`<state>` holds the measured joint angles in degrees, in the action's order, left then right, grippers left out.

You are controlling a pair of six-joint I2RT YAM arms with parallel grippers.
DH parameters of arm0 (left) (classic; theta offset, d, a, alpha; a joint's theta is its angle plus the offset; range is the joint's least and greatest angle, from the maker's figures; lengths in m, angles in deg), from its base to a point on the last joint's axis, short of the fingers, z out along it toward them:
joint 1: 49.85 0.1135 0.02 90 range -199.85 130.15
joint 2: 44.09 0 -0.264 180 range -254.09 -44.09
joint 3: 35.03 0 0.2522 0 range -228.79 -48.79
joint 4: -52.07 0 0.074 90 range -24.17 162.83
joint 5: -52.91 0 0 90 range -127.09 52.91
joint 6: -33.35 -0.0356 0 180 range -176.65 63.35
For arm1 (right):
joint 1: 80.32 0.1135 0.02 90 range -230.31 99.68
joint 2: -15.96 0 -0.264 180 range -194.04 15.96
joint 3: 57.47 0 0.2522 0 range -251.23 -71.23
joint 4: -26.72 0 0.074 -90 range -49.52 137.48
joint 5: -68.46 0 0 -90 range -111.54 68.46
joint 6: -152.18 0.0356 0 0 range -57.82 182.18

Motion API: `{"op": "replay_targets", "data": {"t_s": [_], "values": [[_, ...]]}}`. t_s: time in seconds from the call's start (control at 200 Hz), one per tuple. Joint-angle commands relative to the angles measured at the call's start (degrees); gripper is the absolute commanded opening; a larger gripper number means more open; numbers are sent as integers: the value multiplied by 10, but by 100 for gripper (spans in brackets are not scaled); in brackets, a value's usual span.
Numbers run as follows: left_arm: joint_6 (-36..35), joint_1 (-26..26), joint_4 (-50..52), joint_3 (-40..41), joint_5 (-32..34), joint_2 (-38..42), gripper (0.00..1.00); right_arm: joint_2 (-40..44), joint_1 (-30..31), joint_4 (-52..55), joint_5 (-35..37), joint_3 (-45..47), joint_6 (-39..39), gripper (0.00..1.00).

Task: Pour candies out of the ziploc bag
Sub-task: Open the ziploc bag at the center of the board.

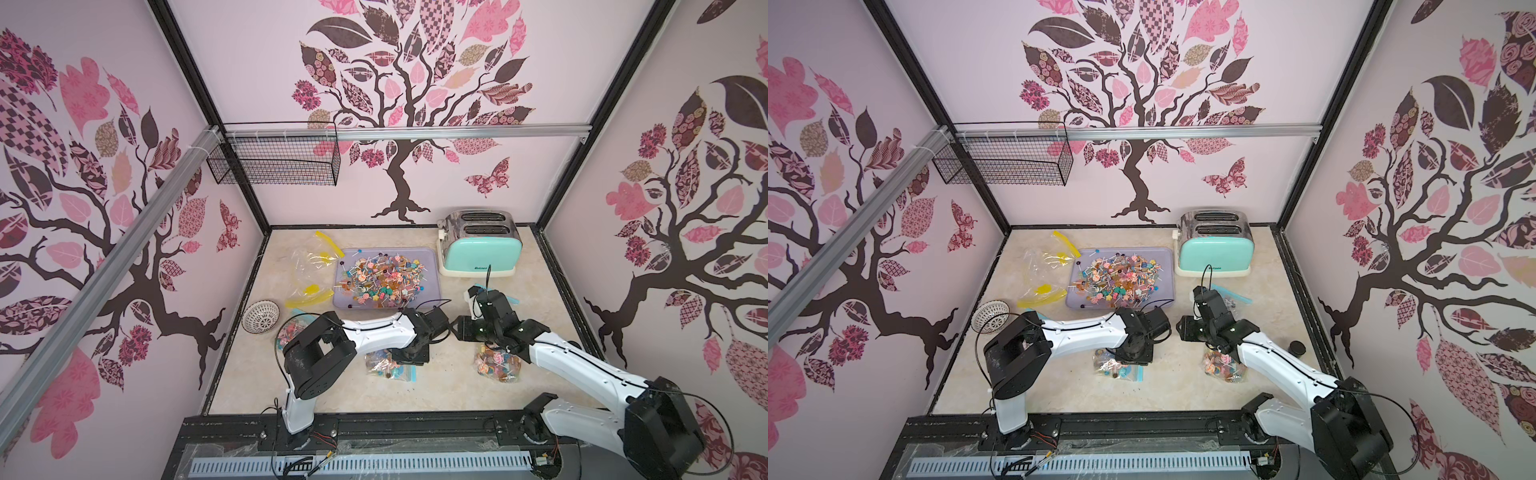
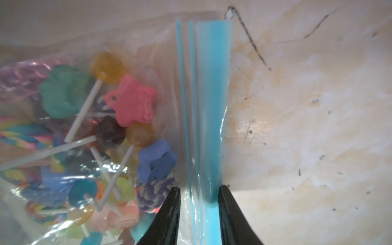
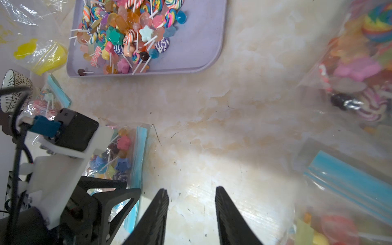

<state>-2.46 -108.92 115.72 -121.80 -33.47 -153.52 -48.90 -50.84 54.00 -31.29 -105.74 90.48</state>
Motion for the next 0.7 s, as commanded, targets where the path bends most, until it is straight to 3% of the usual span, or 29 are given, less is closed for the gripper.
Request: {"op": "replay_targets", "data": {"t_s": [0.0,0.505,0.695], "values": [[4,3,-8,-7,7,-10,32,4,-1,-3,-6,3,1,41],[6,1,-20,9,6,-10,9,-1,-1,-10,-17,8,2,39],[-15,2,-79,58,-15,22,4,-24,0,-44,-101,13,-15,38]]}}
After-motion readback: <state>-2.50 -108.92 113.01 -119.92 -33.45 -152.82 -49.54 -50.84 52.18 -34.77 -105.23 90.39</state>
